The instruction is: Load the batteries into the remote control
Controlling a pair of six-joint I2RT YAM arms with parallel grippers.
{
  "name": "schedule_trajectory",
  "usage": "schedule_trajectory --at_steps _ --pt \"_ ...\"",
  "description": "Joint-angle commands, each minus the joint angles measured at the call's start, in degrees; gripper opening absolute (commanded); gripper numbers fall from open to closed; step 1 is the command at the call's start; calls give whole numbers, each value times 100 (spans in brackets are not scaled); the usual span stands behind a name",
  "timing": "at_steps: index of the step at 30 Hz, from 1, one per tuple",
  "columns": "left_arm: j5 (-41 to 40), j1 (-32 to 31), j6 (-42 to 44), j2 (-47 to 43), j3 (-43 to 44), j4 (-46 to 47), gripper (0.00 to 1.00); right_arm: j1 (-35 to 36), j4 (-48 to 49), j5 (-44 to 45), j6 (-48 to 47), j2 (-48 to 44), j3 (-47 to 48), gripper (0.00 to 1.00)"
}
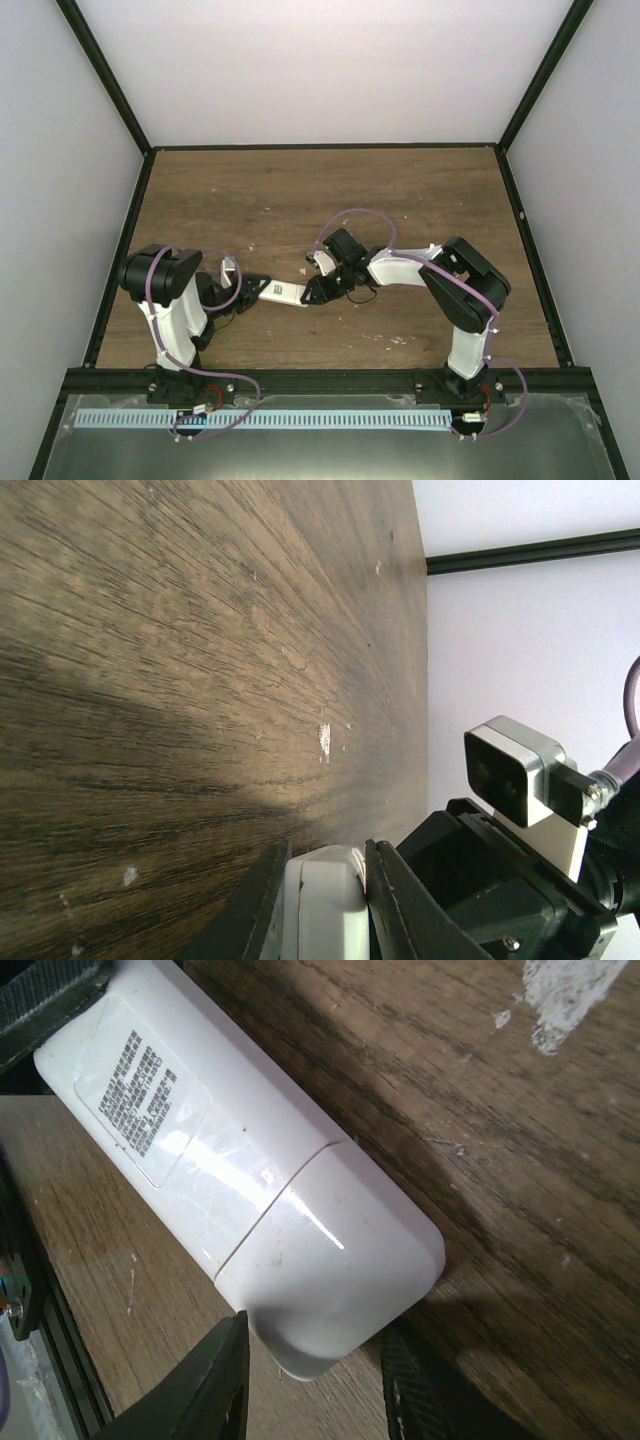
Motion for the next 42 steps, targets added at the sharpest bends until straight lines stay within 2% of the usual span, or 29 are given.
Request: schedule_trajectory --at_steps 1,5,13,29,34,42 --pt "-133 -19 262 173 -66 405 6 -24 66 87 -11 285 221 32" --pt "-110 -22 257 155 -68 404 6 -26 -12 38 -52 388 324 28" --pt "-117 -19 282 53 -112 403 6 -56 -693 306 40 518 528 29" --pt "-84 -18 278 16 -113 404 6 -85 -2846 1426 255 1199 1586 30" --pt "-31 -13 283 -34 -106 404 6 -86 -2842 1732 236 1267 1609 30" --pt "27 -15 296 -74 -113 404 6 -85 -2448 1563 112 1378 1663 30"
